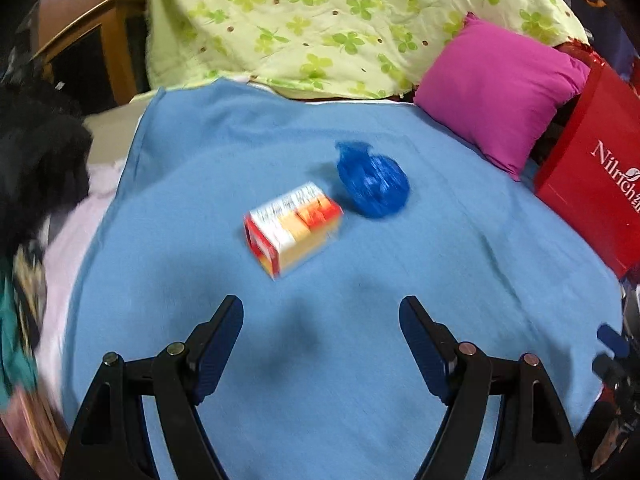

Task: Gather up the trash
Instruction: 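Move both tools back over the blanket toward the medicine box, then grasp the white-and-red medicine box with the left tool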

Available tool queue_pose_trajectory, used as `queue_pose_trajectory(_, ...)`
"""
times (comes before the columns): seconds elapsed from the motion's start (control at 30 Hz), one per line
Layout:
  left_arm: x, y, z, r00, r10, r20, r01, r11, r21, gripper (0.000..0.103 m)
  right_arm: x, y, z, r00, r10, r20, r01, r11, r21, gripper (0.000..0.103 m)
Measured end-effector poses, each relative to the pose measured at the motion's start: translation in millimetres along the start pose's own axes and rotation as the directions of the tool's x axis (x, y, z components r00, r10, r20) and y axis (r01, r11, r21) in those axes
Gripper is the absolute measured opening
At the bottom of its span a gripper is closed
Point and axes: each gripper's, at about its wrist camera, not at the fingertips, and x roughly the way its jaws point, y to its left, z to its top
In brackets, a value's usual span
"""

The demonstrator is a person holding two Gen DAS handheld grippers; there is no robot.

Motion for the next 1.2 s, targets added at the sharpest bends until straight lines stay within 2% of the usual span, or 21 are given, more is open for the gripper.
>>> queue_pose_trajectory(0.1, 19, 8, 20, 1.000, 0.027, -0.014, -0.026, 0.998, 0.050, 0.081, -8, -8, 2, 0.998, 0.030, 0.050, -0.031, 0.999, 0.028, 0.076)
queue_pose_trajectory(0.13, 26, 10, 27, 0.999, 0.027, -0.019, -0.025, 0.997, 0.074, 0.081, -7, -11, 2, 0.998, 0.037, 0.054, -0.039, 0.998, 0.041, 0.079)
queue_pose_trajectory(0.27, 56, 10, 44, 0.997, 0.003, -0.071, 0.010, 0.985, 0.174, 0.081, -3, -23, 4, 0.997, 0.052, 0.055, -0.058, 0.993, 0.101, 0.079)
queue_pose_trajectory(0.37, 73, 9, 50, 0.996, 0.010, -0.092, 0.011, 0.974, 0.227, 0.081, -1, -25, 5, 0.996, 0.061, 0.060, -0.068, 0.990, 0.122, 0.079)
queue_pose_trajectory(0.57, 95, 22, 67, 0.994, 0.009, -0.109, 0.016, 0.975, 0.223, 0.081, 3, -25, 6, 0.995, 0.079, 0.057, -0.086, 0.987, 0.134, 0.079)
queue_pose_trajectory(0.67, 103, 30, 69, 0.991, -0.037, -0.126, 0.060, 0.982, 0.179, 0.086, 5, -27, 6, 0.995, 0.079, 0.061, -0.088, 0.985, 0.147, 0.079)
queue_pose_trajectory(0.77, 102, 35, 69, 0.989, -0.072, -0.128, 0.089, 0.988, 0.129, 0.086, 8, -28, 6, 0.995, 0.080, 0.056, -0.088, 0.983, 0.159, 0.079)
queue_pose_trajectory(0.87, 95, 31, 64, 0.987, -0.102, -0.125, 0.120, 0.983, 0.142, 0.086, 8, -27, 6, 0.995, 0.078, 0.056, -0.086, 0.984, 0.154, 0.079)
queue_pose_trajectory(1.0, 97, 22, 61, 0.989, -0.062, -0.135, 0.090, 0.973, 0.211, 0.086, 8, -27, 6, 0.996, 0.076, 0.056, -0.083, 0.985, 0.152, 0.079)
queue_pose_trajectory(1.13, 114, 28, 59, 0.978, -0.086, -0.189, 0.117, 0.981, 0.157, 0.086, 8, -27, 6, 0.996, 0.074, 0.058, -0.082, 0.984, 0.156, 0.079)
queue_pose_trajectory(1.17, 118, 29, 56, 0.976, -0.079, -0.201, 0.109, 0.983, 0.145, 0.086, 8, -27, 6, 0.996, 0.074, 0.058, -0.082, 0.984, 0.156, 0.079)
queue_pose_trajectory(1.2, 120, 29, 53, 0.977, -0.065, -0.203, 0.094, 0.986, 0.137, 0.073, 8, -27, 6, 0.996, 0.074, 0.058, -0.082, 0.984, 0.155, 0.079)
